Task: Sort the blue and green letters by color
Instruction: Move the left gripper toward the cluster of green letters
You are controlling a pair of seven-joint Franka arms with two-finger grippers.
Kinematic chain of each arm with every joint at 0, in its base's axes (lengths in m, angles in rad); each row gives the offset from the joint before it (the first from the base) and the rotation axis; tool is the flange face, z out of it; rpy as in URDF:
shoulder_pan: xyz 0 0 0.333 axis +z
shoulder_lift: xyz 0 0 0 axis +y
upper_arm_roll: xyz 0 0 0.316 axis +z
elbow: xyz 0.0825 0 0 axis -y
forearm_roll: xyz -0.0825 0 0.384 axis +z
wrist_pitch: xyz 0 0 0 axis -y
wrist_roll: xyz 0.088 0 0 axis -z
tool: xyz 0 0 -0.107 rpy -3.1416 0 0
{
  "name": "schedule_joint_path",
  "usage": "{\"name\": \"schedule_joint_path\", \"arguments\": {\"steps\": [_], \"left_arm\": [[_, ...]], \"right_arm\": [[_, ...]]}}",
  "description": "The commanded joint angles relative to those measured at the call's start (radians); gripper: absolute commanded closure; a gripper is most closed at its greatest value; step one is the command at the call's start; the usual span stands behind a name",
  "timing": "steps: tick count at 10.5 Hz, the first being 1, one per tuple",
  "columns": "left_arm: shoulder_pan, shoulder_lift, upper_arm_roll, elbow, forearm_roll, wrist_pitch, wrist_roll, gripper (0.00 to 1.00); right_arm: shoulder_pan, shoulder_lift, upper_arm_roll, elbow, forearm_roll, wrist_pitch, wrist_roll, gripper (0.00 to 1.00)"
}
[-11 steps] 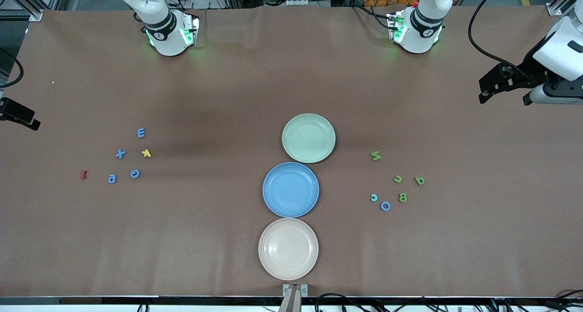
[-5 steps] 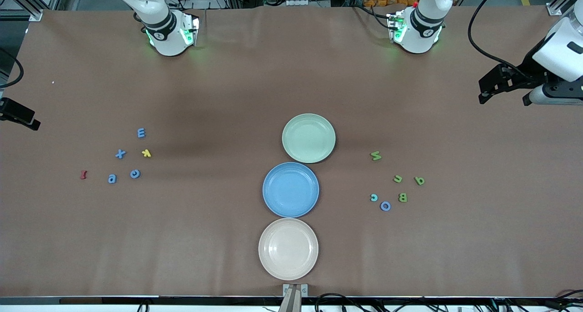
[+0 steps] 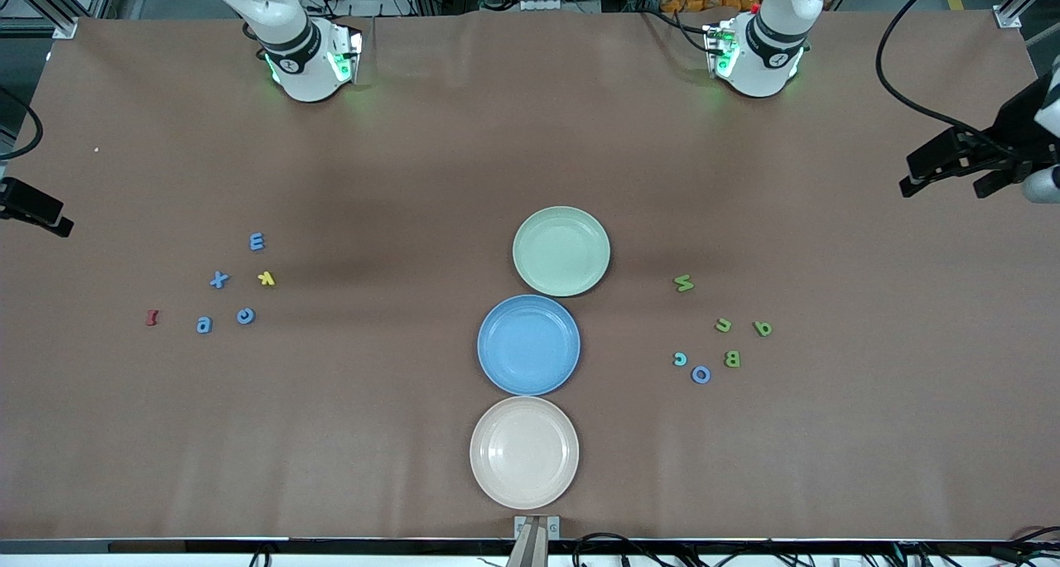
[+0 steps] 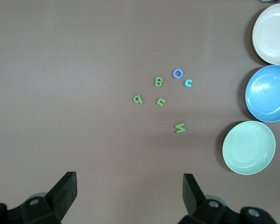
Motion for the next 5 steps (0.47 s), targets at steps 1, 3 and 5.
{"name": "schedule_joint_path", "arguments": {"steps": [1, 3, 5], "left_arm": [[-0.023, 0.021, -0.009, 0.011, 0.036, 0.027, 0.001, 0.0], [-0.029, 0.021, -0.012, 0.011, 0.062, 0.027, -0.007, 0.0], [-0.034, 0.019, -0.049, 0.011, 0.099, 0.027, -0.022, 0.0]], "right_arm": [[-0.002, 0.0, 0.003, 0.009, -0.001, -0.009, 0.012, 0.0], [-0.002, 0.0, 0.003, 0.009, -0.001, -0.009, 0.012, 0.0], [-0.002, 0.0, 0.003, 0.009, -0.001, -0.009, 0.012, 0.0]]}}
